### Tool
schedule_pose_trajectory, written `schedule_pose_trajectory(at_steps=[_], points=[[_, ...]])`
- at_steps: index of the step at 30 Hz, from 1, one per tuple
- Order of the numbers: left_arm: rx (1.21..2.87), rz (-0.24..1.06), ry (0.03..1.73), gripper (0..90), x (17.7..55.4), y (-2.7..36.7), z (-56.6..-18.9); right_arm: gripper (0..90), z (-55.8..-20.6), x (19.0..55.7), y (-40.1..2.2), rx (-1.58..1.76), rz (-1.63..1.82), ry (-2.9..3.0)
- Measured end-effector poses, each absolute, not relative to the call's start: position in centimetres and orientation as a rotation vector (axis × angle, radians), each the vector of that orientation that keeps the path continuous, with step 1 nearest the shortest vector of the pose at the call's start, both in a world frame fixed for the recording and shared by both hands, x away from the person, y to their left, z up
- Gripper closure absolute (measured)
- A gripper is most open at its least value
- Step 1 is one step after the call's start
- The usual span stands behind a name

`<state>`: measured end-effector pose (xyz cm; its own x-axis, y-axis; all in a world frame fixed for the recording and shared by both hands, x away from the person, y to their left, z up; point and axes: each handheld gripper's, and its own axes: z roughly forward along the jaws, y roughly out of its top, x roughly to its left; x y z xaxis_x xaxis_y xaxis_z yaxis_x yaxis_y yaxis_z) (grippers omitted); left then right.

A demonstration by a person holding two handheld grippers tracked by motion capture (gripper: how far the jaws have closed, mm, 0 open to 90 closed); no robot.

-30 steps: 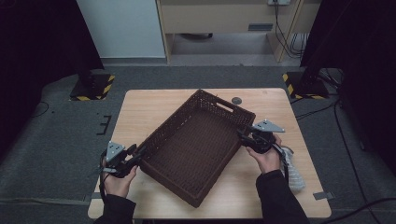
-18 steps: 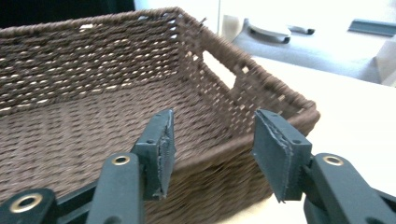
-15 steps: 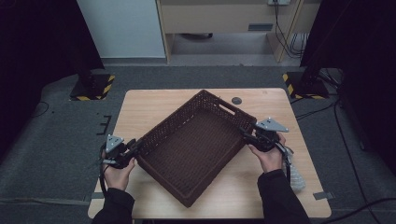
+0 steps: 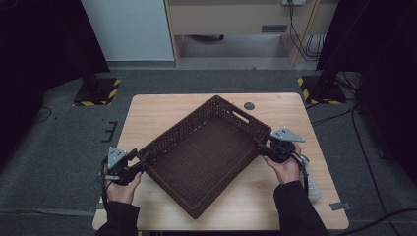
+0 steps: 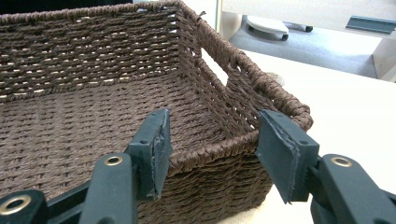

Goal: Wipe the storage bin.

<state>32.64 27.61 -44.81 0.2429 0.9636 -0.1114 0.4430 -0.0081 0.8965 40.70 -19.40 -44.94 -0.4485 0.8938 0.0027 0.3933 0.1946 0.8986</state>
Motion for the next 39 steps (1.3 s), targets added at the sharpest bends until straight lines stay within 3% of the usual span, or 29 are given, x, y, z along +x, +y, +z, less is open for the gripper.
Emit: schedule_pose_trajectory(at_steps=[4, 6, 10, 21, 24, 31, 39], points=[[1.614, 0.735, 1.36, 43.4, 32.7, 27.3, -44.9, 45.0, -44.9, 40.0, -19.4, 1.201, 1.211, 1.933], [1.624, 0.754, 1.367, 51.1, 33.0, 27.5, -45.0, 48.2, -44.7, 39.9, -19.6, 1.205, 1.224, 1.947], [1.595, 0.722, 1.374, 59.8, 34.0, 28.1, -45.3, 46.6, -44.0, 40.0, -20.3, 1.18, 1.223, 1.911], [1.553, 0.76, 1.39, 63.9, 37.0, 28.9, -45.7, 42.7, -44.4, 42.0, -22.5, 1.233, 1.176, 1.878], [1.554, 0.748, 1.377, 62.4, 37.0, 28.9, -45.6, 45.2, -44.9, 42.2, -22.6, 1.241, 1.149, 1.9], [1.526, 0.714, 1.358, 48.3, 35.8, 29.3, -44.9, 67.6, -45.0, 41.7, -22.5, 1.237, 1.223, 1.949], [1.542, 0.682, 1.355, 44.4, 33.8, 28.5, -44.3, 67.1, -44.8, 39.9, -22.5, 1.229, 1.218, 1.989]])
